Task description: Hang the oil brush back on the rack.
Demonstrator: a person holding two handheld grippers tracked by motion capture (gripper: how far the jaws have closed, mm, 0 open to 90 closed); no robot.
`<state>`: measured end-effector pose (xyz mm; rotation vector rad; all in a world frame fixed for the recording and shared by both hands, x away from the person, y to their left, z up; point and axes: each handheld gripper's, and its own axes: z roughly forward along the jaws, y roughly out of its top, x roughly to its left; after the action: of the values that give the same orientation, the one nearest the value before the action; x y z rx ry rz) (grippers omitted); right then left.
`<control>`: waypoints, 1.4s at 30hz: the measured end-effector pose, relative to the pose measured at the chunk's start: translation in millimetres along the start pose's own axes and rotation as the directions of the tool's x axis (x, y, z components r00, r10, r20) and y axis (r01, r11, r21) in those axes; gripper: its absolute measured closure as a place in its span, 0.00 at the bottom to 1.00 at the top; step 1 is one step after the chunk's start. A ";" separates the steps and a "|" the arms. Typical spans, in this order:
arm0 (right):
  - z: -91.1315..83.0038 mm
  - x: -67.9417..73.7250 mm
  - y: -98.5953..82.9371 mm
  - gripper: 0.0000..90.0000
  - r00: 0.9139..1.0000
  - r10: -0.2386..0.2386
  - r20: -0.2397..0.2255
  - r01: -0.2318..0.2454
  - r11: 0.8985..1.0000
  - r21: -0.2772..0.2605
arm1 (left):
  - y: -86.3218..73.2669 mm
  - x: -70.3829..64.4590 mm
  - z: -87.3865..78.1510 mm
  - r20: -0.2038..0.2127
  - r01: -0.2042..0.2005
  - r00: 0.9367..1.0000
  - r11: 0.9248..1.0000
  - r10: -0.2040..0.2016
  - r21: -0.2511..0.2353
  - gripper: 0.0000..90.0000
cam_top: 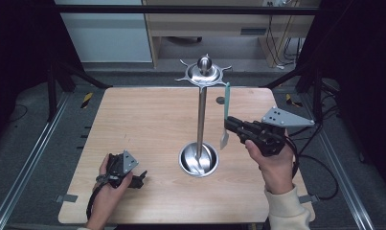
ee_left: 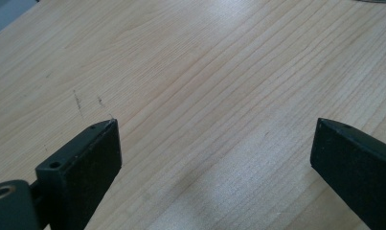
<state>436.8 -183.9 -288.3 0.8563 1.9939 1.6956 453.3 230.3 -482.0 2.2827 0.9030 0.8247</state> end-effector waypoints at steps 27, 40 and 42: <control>-1.9 -2.5 -0.1 0.72 0.996 -0.039 0.077 0.037 0.999 0.021 | -0.1 0.7 -0.5 -0.004 0.004 1.000 1.000 -0.004 -0.007 0.03; -19.4 -16.0 1.5 0.44 0.973 -0.072 0.218 0.051 0.994 0.098 | 0.0 0.9 -0.7 -0.005 0.005 1.000 1.000 -0.005 -0.007 0.03; -21.0 -19.9 0.1 0.38 0.967 -0.058 0.249 0.033 0.994 0.105 | 0.1 1.0 -0.7 -0.005 0.006 1.000 1.000 -0.006 -0.008 0.03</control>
<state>438.0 -212.8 -286.0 0.9979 1.9216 1.3938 453.4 231.2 -481.2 2.2710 0.9072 0.8308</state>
